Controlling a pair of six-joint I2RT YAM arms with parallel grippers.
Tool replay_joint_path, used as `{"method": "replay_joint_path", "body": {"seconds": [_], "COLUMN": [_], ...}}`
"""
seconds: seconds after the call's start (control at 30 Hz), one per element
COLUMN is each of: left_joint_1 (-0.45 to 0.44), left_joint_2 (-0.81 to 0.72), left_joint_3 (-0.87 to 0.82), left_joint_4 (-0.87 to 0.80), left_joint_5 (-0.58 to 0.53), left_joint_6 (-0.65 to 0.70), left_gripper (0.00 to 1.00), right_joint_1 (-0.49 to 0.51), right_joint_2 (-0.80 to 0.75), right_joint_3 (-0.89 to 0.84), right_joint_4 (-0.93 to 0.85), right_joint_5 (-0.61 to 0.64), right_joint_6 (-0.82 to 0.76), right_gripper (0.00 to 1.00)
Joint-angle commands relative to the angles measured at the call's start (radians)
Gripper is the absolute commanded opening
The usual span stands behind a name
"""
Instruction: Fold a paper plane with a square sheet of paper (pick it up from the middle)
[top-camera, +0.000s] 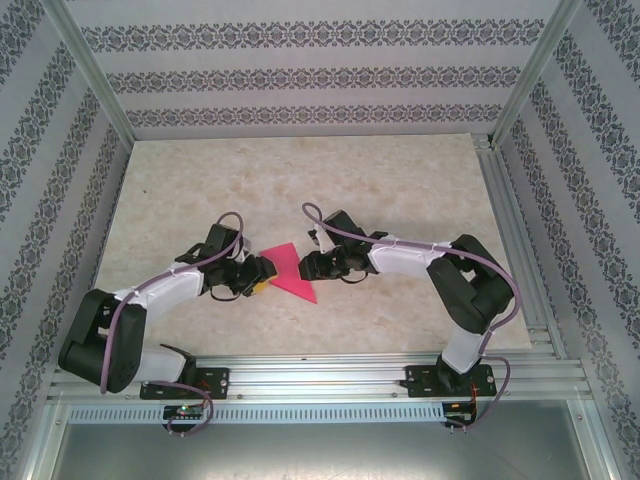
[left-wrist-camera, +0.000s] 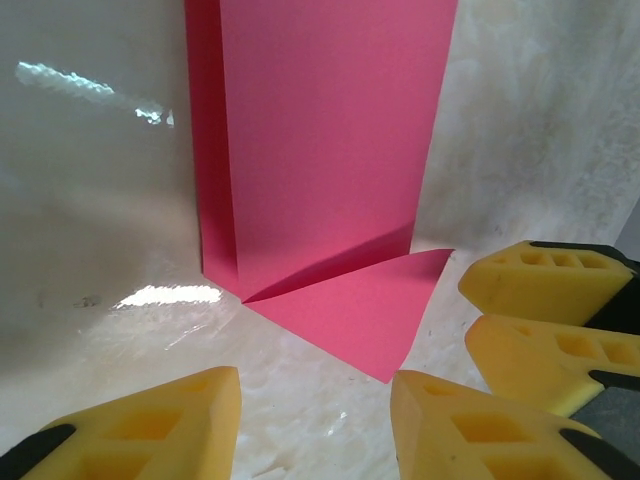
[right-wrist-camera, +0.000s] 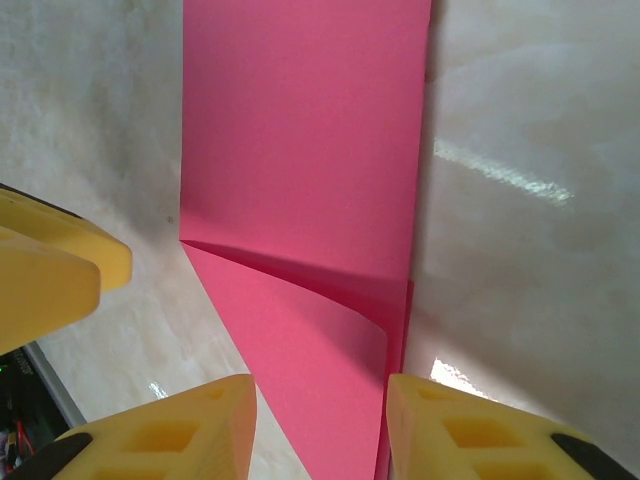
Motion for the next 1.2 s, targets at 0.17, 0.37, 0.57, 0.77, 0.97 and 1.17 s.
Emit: {"method": "replay_joint_path", "body": {"seconds": [0.17, 0.37, 0.57, 0.77, 0.97, 1.17], "left_joint_1": [-0.028, -0.038, -0.044, -0.046, -0.046, -0.050], "left_joint_2": [0.036, 0.100, 0.104, 0.090, 0.122, 0.149], "left_joint_3": [-0.004, 0.013, 0.037, 0.024, 0.033, 0.064], "left_joint_4": [0.073, 0.121, 0.097, 0.083, 0.137, 0.140], "left_joint_5": [-0.014, 0.006, -0.019, -0.039, -0.017, -0.003], "left_joint_6": [-0.042, -0.046, -0.031, -0.026, -0.035, -0.024], "left_gripper": [0.42, 0.40, 0.40, 0.41, 0.34, 0.27], "right_joint_1": [-0.008, -0.009, -0.012, -0.021, -0.030, -0.031], "right_joint_2": [0.054, 0.081, 0.083, 0.079, 0.072, 0.070], "right_joint_3": [0.005, 0.012, 0.005, 0.005, -0.005, -0.008], "right_joint_4": [0.076, 0.078, 0.077, 0.074, 0.074, 0.070], "right_joint_5": [-0.060, -0.076, -0.065, -0.061, -0.063, -0.059], "right_joint_6": [0.038, 0.038, 0.037, 0.036, 0.040, 0.042], "right_gripper": [0.34, 0.29, 0.30, 0.32, 0.29, 0.28]}}
